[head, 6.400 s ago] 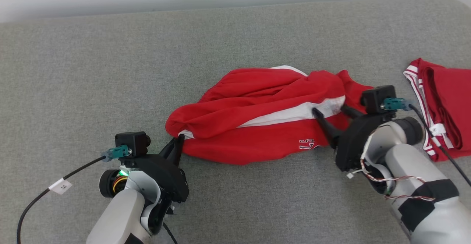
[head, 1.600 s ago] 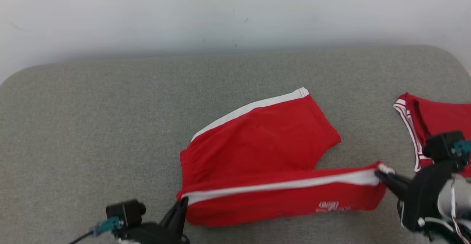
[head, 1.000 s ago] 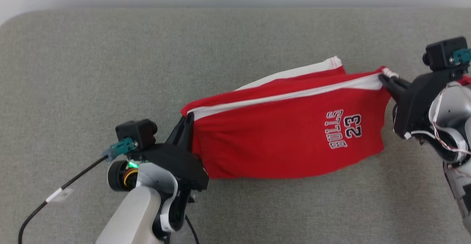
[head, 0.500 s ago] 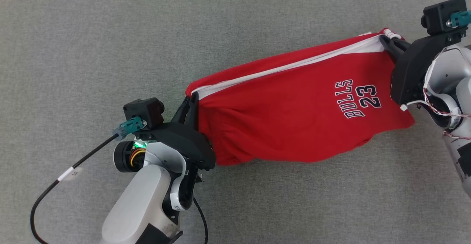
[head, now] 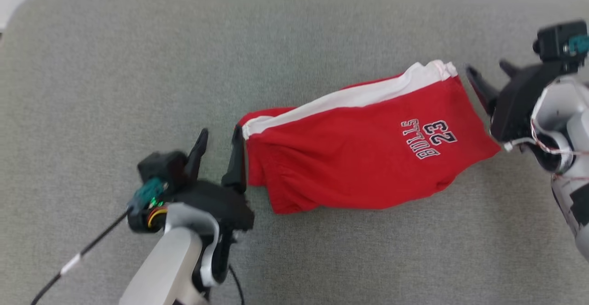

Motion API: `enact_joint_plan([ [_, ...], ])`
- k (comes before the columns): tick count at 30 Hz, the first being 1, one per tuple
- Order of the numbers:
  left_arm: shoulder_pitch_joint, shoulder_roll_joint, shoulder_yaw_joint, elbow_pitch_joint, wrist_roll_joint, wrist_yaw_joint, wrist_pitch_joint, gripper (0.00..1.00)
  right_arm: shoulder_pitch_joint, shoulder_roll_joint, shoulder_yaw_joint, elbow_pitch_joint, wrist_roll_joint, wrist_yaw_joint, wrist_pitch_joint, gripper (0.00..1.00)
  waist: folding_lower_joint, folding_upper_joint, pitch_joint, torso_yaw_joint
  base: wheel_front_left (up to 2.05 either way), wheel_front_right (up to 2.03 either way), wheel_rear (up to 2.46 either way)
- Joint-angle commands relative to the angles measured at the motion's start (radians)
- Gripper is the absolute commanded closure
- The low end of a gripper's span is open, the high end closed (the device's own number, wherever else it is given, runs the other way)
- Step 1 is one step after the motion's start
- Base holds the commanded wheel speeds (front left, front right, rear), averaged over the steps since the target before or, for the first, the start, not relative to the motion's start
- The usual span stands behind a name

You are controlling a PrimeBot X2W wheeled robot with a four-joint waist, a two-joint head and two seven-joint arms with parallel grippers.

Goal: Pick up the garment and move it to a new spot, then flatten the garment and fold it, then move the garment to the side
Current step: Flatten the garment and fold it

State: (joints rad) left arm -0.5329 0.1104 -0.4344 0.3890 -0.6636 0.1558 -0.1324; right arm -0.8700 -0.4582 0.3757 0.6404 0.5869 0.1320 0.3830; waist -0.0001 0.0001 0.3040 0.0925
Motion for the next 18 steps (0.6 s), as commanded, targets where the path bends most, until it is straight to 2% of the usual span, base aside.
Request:
enact_joint_plan([
  [1,0.034,0.011,0.004,-0.008,0.01,-0.013,-0.035,0.0,0.027,-0.007,-0.004,0.013,0.014,-0.003,0.012,0.0,0.0001,-0.0001,-0.061,0.001,0.0,0.0,0.0],
  [5,0.117,0.043,0.021,-0.051,0.036,-0.048,-0.116,0.0,0.071,-0.007,-0.026,0.051,0.036,-0.003,0.053,0.0,0.0001,-0.0001,-0.099,0.009,0.0,0.0,0.0],
  [10,0.222,0.065,0.064,-0.147,0.12,-0.087,-0.133,0.0,0.106,-0.007,-0.065,0.088,0.053,-0.003,0.081,0.0,0.0001,-0.0001,-0.11,0.038,0.0,0.0,0.0],
  [12,0.249,0.064,0.077,-0.175,0.147,-0.095,-0.133,0.0,0.11,-0.006,-0.074,0.096,0.053,-0.003,0.082,0.0,0.0001,-0.0001,-0.109,0.044,0.0,0.0,0.0],
  [18,0.391,0.026,0.175,-0.325,0.295,-0.159,-0.133,0.0,0.114,-0.003,-0.123,0.14,0.041,-0.003,0.092,0.0,0.0001,-0.0001,-0.09,0.077,0.0,0.0,0.0],
])
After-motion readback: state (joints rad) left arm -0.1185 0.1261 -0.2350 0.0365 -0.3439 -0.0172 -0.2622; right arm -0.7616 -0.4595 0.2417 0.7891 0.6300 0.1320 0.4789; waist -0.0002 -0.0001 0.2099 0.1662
